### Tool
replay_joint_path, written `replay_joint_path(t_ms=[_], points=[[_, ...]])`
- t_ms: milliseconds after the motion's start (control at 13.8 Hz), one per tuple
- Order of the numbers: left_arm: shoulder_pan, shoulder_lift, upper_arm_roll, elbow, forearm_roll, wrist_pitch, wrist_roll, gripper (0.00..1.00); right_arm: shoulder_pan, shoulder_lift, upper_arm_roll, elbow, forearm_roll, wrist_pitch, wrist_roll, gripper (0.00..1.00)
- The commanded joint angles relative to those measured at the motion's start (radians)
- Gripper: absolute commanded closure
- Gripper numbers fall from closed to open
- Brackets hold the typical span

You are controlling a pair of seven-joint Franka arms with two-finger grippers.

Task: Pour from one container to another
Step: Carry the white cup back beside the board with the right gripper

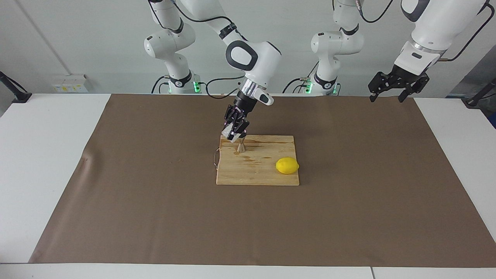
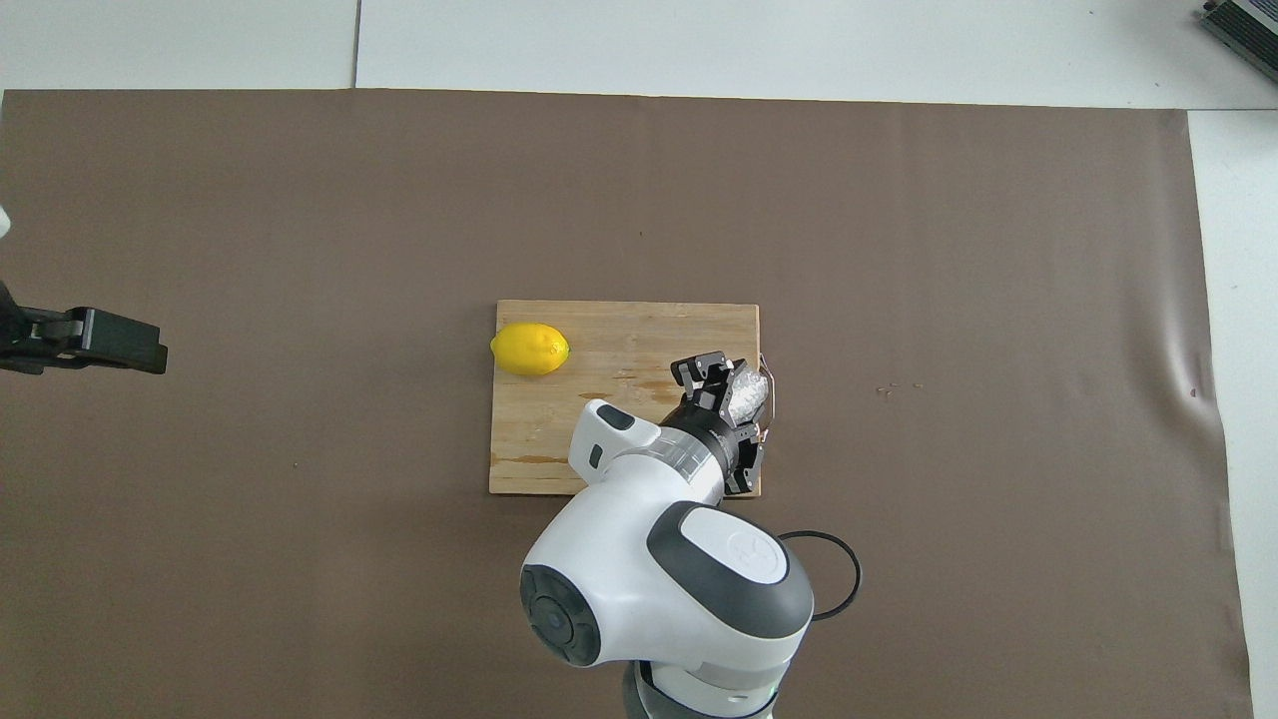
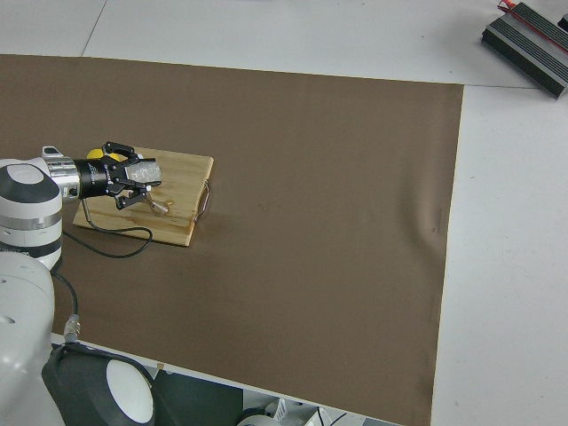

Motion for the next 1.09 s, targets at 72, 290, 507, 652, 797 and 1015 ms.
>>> replay_joint_path(t_ms=[72, 290, 507, 652, 797, 1015], points=[[0.011, -0.028, -0.005, -0.027, 0.009, -0.006, 0.009, 0.00, -0.014, -0.013, 0.006, 0.011, 0.063, -0.006, 0.007, 0.94], [0.011, -0.028, -0.005, -0.027, 0.009, -0.006, 0.009, 0.00, -0.038, -0.021, 0.006, 0.011, 0.108, 0.000, -0.002, 0.94], [0.011, -0.028, -0.005, -0.027, 0.009, -0.006, 0.009, 0.00, -0.057, -0.033, 0.006, 0.011, 0.152, 0.014, -0.010, 0.94], [0.011, -0.028, -0.005, -0.027, 0.009, -0.006, 0.009, 0.00, -0.093, -0.041, 0.006, 0.011, 0.197, 0.014, -0.049, 0.94], [0.011, -0.028, -0.005, -0.027, 0.009, -0.006, 0.009, 0.00, -0.126, -0.046, 0.005, 0.011, 0.261, 0.028, -0.086, 0.94], [0.011, -0.028, -0.005, -0.027, 0.009, -0.006, 0.009, 0.00, -0.201, -0.041, 0.005, 0.007, 0.384, 0.045, -0.169, 0.94]])
